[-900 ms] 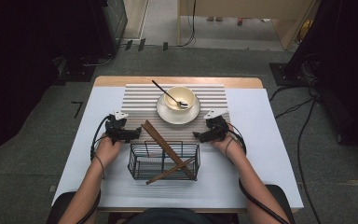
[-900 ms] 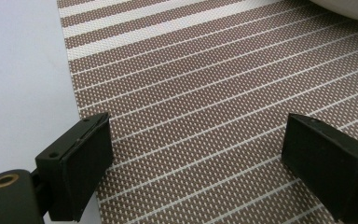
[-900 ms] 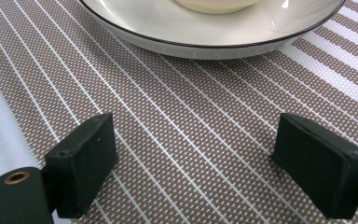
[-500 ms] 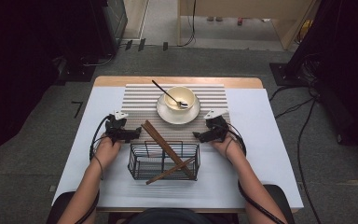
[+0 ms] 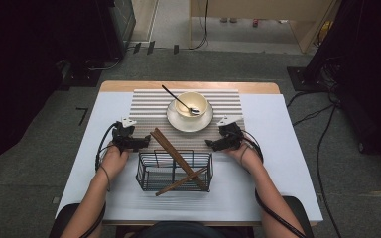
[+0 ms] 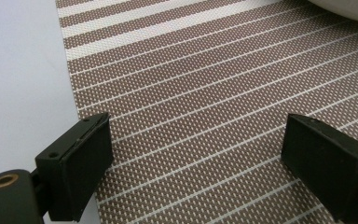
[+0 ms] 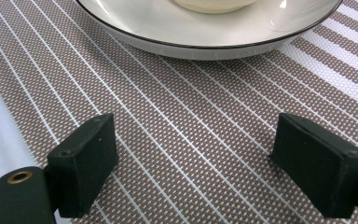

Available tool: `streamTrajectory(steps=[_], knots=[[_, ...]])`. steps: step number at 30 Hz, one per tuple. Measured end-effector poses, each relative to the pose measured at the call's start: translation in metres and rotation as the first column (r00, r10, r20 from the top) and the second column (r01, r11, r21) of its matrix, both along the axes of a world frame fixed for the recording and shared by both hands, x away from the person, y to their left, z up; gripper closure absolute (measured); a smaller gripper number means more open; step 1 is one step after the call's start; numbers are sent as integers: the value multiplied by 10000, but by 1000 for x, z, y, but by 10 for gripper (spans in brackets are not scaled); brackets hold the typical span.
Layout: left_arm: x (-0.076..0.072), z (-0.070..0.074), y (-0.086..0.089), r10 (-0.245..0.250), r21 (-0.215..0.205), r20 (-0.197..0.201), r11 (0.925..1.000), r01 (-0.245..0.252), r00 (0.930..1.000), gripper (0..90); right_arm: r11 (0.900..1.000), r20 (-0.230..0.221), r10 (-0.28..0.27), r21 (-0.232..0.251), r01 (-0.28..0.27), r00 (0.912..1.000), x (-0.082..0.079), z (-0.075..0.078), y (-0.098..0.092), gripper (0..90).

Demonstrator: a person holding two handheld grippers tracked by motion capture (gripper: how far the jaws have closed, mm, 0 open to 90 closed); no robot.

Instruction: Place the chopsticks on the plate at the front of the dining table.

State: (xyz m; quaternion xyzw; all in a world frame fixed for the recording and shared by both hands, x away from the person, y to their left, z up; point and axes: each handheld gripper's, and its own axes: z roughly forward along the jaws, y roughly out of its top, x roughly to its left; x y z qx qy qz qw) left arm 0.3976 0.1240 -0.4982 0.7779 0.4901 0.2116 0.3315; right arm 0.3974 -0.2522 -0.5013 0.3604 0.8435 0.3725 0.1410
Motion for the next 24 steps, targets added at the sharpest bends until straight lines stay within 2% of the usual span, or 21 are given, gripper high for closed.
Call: streamTrajectory(steps=[5,11,14,20,24], knots=[[0,0,0,1,1,1,10000,-1,10000,90,9998,-253,-151,-118,148,9996,3,4,0,182],[0,0,0,2,-4,5,10000,-2,10000,90,9987,-756,-493,-198,479,9959,4,10,0,242],[0,0,0,2,-4,5,10000,-2,10000,90,9986,-879,-502,-220,485,9949,4,11,1,252],[0,0,0,0,-6,4,10000,0,10000,90,9990,-1399,-445,-41,443,9892,4,15,6,260],[0,0,0,0,-5,4,10000,0,10000,90,9996,-1417,-297,-23,297,9895,2,19,9,271]])
